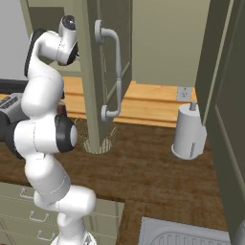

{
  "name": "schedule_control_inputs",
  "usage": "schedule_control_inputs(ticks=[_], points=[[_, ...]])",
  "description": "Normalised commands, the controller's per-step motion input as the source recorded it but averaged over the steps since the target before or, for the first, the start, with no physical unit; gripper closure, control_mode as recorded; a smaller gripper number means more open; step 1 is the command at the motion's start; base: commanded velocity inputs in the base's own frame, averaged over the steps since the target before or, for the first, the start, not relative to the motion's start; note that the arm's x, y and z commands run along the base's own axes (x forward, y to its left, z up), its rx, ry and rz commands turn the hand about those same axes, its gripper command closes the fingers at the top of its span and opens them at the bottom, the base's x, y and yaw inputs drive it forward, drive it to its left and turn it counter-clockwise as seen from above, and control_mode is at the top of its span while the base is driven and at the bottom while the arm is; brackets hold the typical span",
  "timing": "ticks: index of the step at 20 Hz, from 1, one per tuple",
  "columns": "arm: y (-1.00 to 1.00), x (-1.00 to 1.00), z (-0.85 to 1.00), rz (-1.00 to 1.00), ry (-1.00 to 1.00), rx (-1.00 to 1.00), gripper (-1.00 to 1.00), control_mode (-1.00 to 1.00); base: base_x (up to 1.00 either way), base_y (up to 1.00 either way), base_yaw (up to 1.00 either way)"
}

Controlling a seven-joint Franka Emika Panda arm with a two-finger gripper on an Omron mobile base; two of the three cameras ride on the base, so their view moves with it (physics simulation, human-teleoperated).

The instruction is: Open the cabinet, pick up the bread from the cabinet and place it in the basket. Then move the basket to the dining counter.

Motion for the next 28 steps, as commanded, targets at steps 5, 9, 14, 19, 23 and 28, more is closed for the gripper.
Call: schedule_control_inputs(ticks=[5, 9, 14, 19, 23, 28], points=[[0.01, -0.07, -0.51, 0.00, 0.00, 0.00, 1.00, -1.00, 0.00, 0.00, 0.00], [-0.19, -0.49, -0.12, 0.00, -0.10, 0.00, 1.00, -1.00, 0.00, 0.00, 0.00], [-0.29, -0.91, 0.00, 0.00, -0.16, 0.00, 1.00, -1.00, 0.00, 0.00, 0.00], [-0.29, -1.00, 0.00, 0.00, -0.05, -0.01, 1.00, -1.00, 0.00, 0.00, 0.00], [-0.30, -1.00, 0.00, -0.02, 0.00, -0.04, 1.00, -1.00, 0.00, 0.00, 0.00], [-0.34, -1.00, 0.00, -0.03, 0.00, -0.01, 1.00, -1.00, 0.00, 0.00, 0.00]])
